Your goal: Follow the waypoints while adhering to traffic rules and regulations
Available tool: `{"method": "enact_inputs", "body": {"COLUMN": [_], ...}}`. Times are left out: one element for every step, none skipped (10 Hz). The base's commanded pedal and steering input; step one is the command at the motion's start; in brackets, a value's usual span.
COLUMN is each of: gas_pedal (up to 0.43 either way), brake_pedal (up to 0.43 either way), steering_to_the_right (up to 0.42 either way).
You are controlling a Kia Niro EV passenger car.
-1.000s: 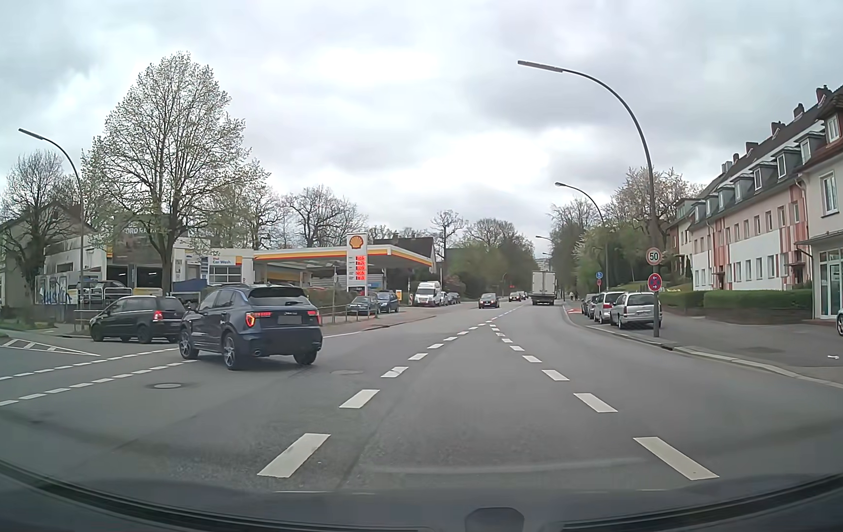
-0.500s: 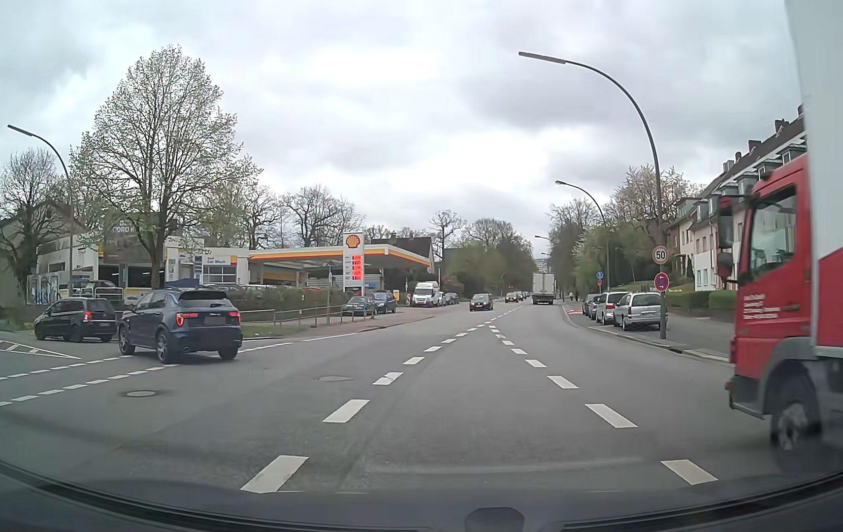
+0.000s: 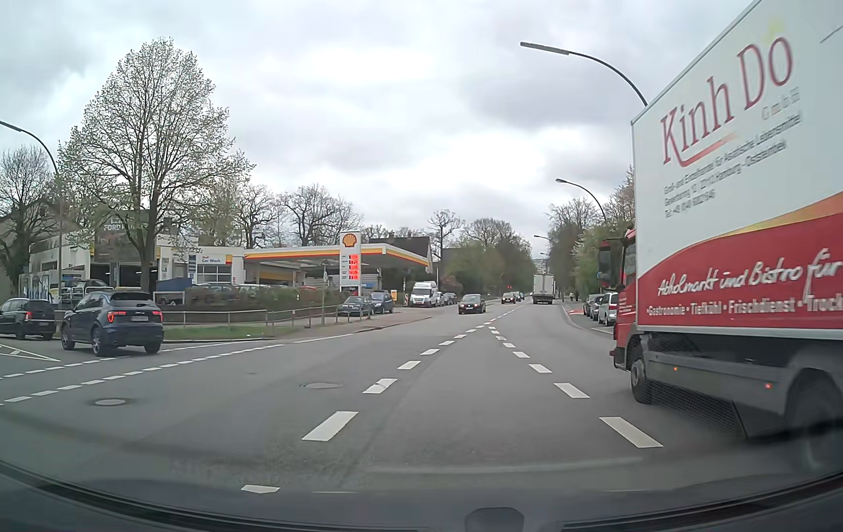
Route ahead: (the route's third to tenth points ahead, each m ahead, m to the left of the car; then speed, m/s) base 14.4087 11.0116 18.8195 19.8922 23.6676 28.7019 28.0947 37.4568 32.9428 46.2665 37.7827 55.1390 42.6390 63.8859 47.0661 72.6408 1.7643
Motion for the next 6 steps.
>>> {"method": "enact_inputs", "body": {"gas_pedal": [0.000, 0.000, 0.000, 0.000, 0.000, 0.000], "brake_pedal": [0.128, 0.134, 0.152, 0.159, 0.171, 0.177], "steering_to_the_right": [0.011, 0.009, 0.006, 0.006, 0.006, 0.005]}}
